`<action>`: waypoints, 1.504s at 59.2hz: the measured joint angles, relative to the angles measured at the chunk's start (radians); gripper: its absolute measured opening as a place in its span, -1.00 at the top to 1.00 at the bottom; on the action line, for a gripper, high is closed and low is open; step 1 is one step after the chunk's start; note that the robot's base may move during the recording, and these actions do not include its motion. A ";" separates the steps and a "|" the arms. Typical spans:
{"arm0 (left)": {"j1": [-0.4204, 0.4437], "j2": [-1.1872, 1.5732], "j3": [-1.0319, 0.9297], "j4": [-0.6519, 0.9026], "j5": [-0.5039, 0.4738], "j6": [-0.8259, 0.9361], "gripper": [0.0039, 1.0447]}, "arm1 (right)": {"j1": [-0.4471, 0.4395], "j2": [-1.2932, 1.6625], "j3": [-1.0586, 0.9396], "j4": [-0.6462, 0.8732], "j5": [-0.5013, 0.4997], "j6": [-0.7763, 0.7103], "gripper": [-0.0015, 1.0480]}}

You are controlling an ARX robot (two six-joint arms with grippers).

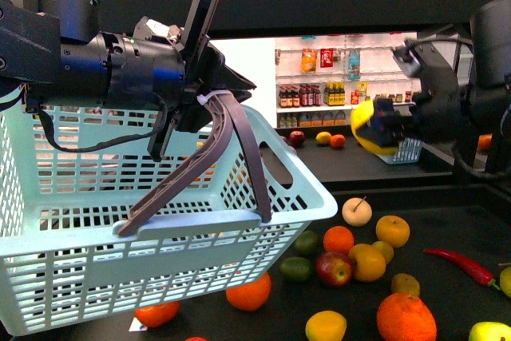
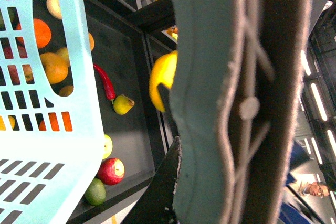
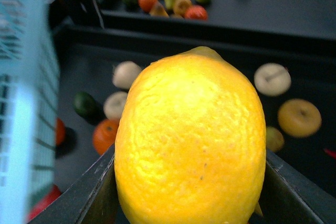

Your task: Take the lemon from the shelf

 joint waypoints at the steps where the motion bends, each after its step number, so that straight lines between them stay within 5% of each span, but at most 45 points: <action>1: 0.000 0.000 0.000 0.000 0.000 0.000 0.84 | 0.006 -0.008 0.001 0.000 -0.004 0.004 -0.20; 18: 0.000 0.000 0.000 0.000 -0.001 0.000 0.84 | 0.199 -0.027 0.016 -0.019 -0.029 0.055 -0.20; 45: 0.000 0.000 0.000 0.000 -0.001 0.000 0.84 | 0.261 0.038 0.004 -0.010 -0.010 0.069 -0.20; 58: 0.000 0.000 0.000 0.000 -0.001 0.000 0.84 | 0.269 0.038 0.003 0.002 -0.015 0.082 -0.78; 69: 0.000 0.002 0.000 -0.001 -0.002 -0.007 0.84 | 0.217 0.033 0.014 0.005 -0.015 0.102 -0.86; 89: 0.000 0.002 0.000 -0.001 -0.001 -0.006 0.85 | -0.040 0.094 0.052 0.074 -0.014 0.029 -0.86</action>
